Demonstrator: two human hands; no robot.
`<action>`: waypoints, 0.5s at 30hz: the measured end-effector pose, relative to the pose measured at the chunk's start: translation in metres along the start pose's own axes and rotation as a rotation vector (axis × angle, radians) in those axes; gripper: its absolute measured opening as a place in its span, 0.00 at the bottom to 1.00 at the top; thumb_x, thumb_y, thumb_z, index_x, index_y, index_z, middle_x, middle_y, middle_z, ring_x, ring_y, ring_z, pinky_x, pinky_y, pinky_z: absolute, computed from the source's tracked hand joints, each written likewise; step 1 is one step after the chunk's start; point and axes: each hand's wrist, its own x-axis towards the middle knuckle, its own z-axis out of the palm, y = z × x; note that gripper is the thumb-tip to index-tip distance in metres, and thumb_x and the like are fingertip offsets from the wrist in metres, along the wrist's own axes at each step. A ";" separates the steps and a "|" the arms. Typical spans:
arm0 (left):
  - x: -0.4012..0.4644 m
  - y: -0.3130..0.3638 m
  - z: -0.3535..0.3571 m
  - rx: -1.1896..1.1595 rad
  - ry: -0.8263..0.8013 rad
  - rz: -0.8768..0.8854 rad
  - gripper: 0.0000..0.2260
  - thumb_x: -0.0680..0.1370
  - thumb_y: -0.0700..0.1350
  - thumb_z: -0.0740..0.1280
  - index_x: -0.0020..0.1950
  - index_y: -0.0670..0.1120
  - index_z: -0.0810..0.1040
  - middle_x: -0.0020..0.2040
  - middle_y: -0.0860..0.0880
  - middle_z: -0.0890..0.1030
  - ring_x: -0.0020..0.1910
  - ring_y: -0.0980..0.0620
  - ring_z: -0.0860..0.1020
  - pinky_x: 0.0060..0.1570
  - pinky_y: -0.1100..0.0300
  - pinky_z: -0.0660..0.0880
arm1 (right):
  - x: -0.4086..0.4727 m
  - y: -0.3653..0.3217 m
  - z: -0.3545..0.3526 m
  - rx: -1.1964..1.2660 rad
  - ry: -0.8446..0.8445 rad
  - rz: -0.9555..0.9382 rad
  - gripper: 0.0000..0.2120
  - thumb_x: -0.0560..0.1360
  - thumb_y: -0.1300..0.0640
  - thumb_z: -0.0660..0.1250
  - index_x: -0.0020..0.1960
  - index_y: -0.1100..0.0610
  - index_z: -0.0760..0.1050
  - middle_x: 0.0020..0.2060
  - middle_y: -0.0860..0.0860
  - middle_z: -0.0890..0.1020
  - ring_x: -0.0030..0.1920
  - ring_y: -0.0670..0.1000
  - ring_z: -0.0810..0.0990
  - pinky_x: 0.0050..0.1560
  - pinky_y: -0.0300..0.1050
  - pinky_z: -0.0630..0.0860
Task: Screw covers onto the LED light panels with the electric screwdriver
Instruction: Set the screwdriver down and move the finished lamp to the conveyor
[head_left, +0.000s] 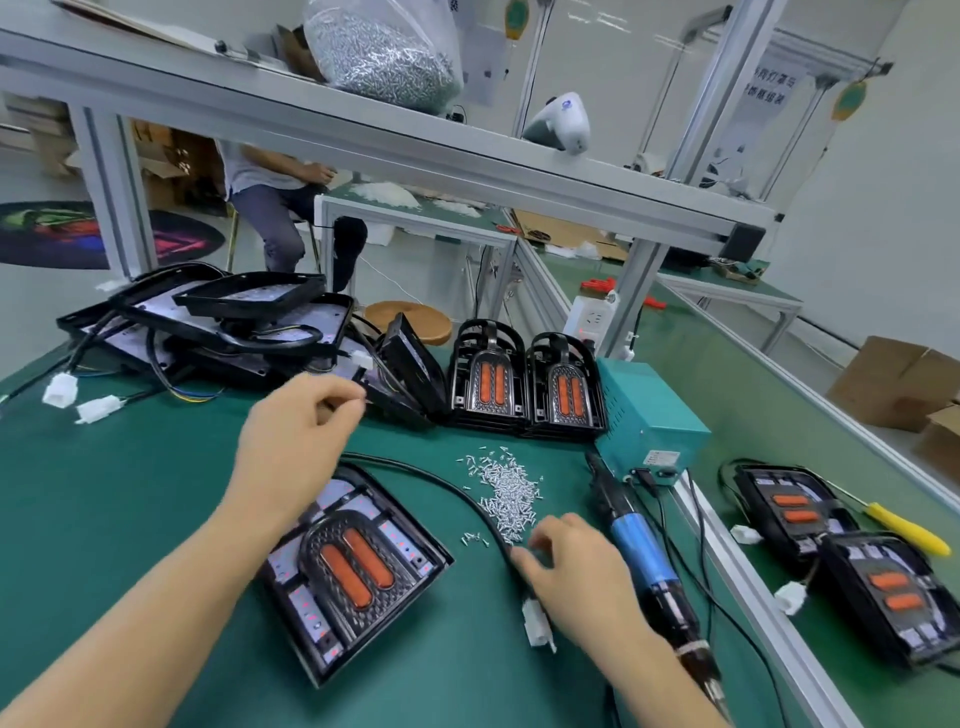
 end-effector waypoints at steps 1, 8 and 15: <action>-0.011 -0.009 -0.009 -0.024 0.033 -0.058 0.05 0.76 0.42 0.68 0.48 0.51 0.80 0.43 0.59 0.78 0.42 0.64 0.75 0.43 0.70 0.66 | -0.002 -0.006 0.006 -0.007 -0.025 -0.001 0.11 0.77 0.41 0.63 0.48 0.48 0.75 0.45 0.45 0.73 0.51 0.50 0.77 0.44 0.42 0.67; -0.078 -0.059 -0.036 0.061 0.047 -0.451 0.20 0.76 0.46 0.69 0.65 0.43 0.70 0.64 0.45 0.74 0.64 0.45 0.70 0.61 0.49 0.66 | 0.003 -0.018 0.015 0.019 -0.014 0.069 0.08 0.79 0.49 0.61 0.43 0.51 0.68 0.47 0.50 0.76 0.49 0.54 0.77 0.42 0.45 0.66; -0.112 -0.056 -0.034 0.228 -0.065 -0.528 0.30 0.75 0.58 0.65 0.72 0.44 0.64 0.67 0.49 0.73 0.69 0.46 0.65 0.68 0.48 0.56 | 0.000 -0.031 0.004 0.574 0.168 -0.036 0.07 0.79 0.57 0.63 0.42 0.53 0.69 0.28 0.47 0.72 0.30 0.47 0.65 0.33 0.40 0.64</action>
